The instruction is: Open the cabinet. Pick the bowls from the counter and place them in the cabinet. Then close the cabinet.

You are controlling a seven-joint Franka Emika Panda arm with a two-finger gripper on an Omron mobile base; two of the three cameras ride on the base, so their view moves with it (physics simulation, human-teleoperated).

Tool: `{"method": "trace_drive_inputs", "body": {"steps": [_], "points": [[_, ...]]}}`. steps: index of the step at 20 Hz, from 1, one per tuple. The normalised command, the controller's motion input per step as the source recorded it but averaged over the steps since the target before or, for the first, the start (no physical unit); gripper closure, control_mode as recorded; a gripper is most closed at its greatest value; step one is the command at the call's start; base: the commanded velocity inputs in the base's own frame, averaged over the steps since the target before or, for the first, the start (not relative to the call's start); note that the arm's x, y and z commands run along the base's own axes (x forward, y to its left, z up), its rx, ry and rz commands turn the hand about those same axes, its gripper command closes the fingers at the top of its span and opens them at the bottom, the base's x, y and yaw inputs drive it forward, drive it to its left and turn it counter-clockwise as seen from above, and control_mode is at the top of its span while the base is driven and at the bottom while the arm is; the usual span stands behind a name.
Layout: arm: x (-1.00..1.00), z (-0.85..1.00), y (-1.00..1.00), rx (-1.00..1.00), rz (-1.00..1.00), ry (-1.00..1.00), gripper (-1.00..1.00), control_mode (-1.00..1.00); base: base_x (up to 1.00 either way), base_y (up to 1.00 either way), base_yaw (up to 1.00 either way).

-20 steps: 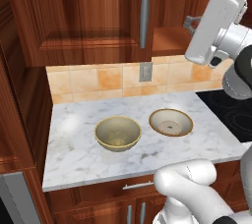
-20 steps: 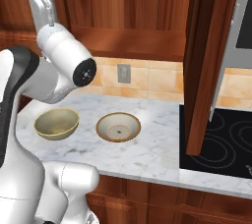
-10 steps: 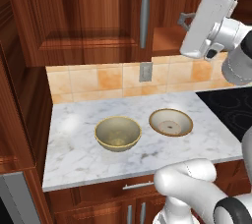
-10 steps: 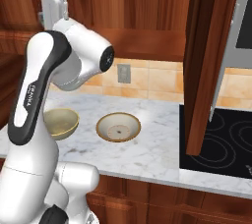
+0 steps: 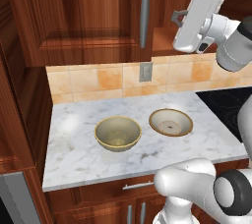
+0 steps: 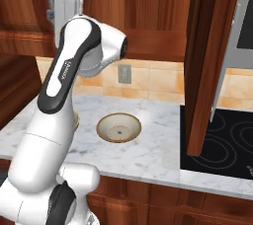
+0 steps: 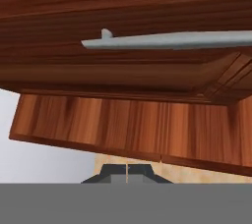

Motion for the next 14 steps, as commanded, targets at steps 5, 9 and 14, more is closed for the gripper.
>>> {"method": "trace_drive_inputs", "body": {"steps": [5, 9, 14], "points": [[0.2, 0.0, -0.06, 0.0, 0.08, 0.0, 1.0, -1.0, 0.0, 0.0, 0.0], [0.14, 0.0, -0.04, 0.0, 0.05, -0.01, 1.0, -1.0, 0.0, 0.0, 0.0], [0.12, 0.0, 0.0, -0.01, 0.03, -0.01, 1.0, -1.0, 0.0, 0.0, 0.0]]}}
